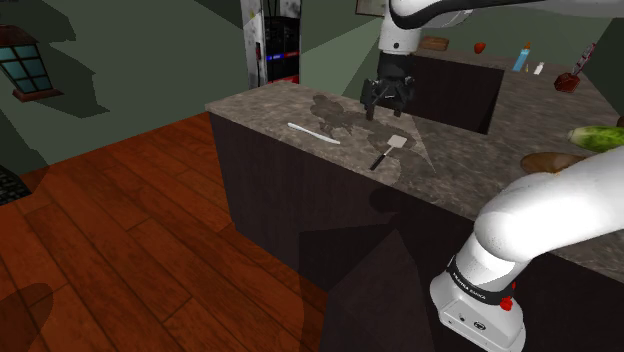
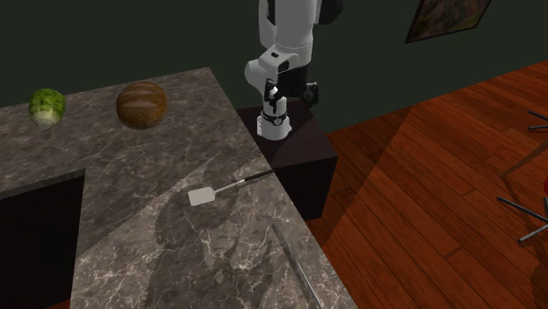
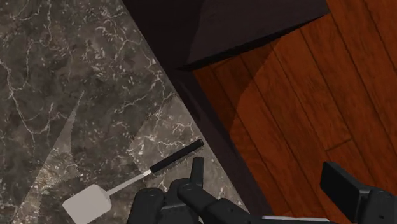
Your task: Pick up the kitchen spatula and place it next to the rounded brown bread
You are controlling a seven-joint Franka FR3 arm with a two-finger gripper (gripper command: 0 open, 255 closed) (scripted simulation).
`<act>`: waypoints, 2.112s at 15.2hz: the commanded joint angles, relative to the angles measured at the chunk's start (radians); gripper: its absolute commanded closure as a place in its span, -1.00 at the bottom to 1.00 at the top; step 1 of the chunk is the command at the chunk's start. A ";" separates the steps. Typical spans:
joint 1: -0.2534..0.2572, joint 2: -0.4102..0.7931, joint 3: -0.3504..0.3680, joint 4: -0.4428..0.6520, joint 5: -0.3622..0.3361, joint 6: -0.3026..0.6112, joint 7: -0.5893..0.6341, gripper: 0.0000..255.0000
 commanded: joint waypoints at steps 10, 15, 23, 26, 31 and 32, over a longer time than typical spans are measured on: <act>-0.155 0.279 -0.054 0.023 0.005 0.260 0.331 -1.00; -0.216 0.390 -0.094 0.031 0.013 0.364 0.468 -1.00; -0.270 0.508 -0.141 0.012 0.034 0.502 0.592 -1.00; -0.269 0.530 -0.140 -0.007 0.040 0.543 0.588 -1.00; -0.268 0.542 -0.139 -0.017 0.044 0.565 0.585 -1.00; -0.268 0.542 -0.139 -0.017 0.044 0.565 0.585 -1.00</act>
